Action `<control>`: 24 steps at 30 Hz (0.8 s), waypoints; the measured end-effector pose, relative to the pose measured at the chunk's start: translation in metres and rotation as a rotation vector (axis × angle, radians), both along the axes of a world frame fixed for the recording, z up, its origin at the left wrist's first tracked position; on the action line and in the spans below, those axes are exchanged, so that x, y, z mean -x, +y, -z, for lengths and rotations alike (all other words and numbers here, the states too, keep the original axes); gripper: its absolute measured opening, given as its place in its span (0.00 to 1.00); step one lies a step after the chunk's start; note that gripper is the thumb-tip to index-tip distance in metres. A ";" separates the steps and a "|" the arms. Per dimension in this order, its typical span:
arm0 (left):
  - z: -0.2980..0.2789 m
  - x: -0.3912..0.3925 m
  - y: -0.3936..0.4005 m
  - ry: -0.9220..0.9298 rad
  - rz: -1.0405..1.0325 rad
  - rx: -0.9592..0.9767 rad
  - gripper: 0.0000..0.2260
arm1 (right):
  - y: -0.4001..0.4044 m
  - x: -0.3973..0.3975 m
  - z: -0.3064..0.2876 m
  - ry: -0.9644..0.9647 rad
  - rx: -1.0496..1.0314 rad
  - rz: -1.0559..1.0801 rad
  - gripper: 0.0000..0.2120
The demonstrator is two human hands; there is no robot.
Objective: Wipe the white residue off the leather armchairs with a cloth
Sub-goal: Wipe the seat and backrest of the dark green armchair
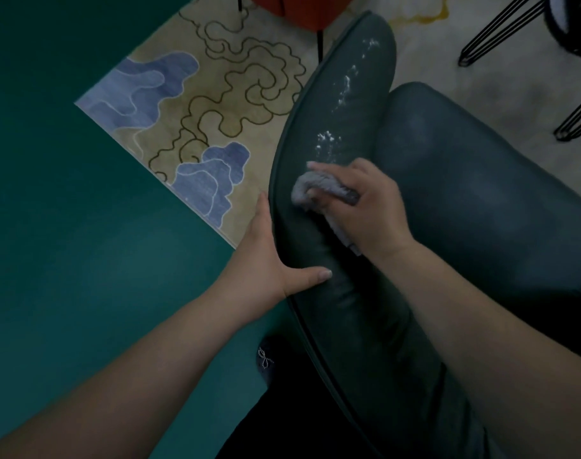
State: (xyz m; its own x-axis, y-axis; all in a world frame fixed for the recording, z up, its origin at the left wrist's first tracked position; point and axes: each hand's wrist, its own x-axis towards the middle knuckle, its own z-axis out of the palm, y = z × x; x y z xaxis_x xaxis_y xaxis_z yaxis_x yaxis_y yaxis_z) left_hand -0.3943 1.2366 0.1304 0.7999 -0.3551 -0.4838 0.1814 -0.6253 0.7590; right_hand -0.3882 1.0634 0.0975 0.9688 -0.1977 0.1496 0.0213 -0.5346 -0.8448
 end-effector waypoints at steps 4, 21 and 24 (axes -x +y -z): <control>0.001 -0.006 0.000 0.008 -0.013 0.020 0.61 | -0.015 -0.004 0.002 0.001 -0.026 0.074 0.18; 0.005 -0.030 -0.013 0.001 -0.034 -0.056 0.61 | -0.007 -0.030 0.001 -0.115 0.205 -0.115 0.19; 0.005 -0.031 -0.014 -0.003 -0.031 -0.056 0.61 | -0.022 -0.059 0.004 -0.028 0.194 0.038 0.18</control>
